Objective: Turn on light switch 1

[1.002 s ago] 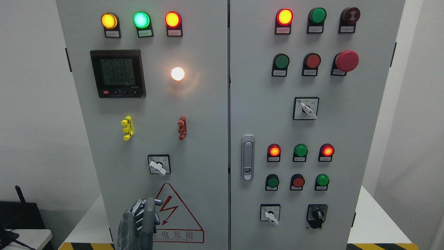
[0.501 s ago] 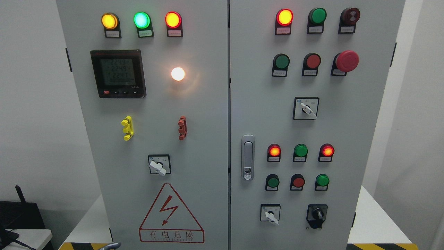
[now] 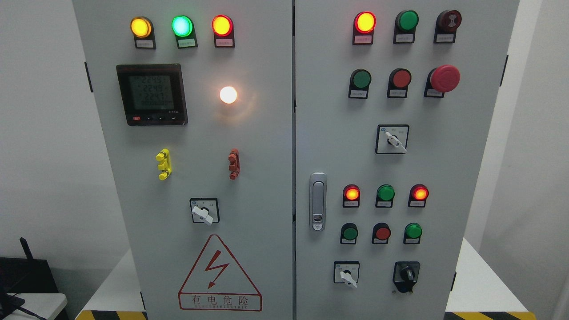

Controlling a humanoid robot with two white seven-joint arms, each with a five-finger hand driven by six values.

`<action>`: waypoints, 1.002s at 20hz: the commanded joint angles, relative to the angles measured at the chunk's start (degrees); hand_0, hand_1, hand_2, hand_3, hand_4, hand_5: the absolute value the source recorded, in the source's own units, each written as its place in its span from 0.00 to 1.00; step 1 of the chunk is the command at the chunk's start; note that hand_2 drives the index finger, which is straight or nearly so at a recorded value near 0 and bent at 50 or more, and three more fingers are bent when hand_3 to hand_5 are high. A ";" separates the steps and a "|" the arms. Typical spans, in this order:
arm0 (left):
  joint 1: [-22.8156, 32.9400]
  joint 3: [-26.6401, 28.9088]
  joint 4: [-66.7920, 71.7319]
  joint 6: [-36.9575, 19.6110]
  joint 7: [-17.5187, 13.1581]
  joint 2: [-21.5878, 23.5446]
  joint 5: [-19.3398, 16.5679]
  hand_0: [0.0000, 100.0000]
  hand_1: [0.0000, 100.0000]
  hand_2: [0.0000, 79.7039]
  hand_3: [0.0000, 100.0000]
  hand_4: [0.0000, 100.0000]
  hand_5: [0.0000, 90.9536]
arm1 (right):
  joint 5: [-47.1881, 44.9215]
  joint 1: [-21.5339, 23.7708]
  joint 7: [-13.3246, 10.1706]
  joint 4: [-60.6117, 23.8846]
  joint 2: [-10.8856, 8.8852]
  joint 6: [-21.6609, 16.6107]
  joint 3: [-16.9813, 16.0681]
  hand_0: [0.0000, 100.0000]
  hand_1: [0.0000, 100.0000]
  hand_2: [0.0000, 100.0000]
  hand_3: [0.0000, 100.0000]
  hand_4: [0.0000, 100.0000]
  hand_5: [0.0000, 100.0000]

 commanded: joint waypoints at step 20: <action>4.81 -22.11 64.55 2.93 -0.55 4.38 -1.79 0.52 0.00 0.00 0.00 0.00 0.00 | -1.40 0.04 -0.03 0.00 -0.07 0.03 0.97 0.12 0.39 0.00 0.00 0.00 0.00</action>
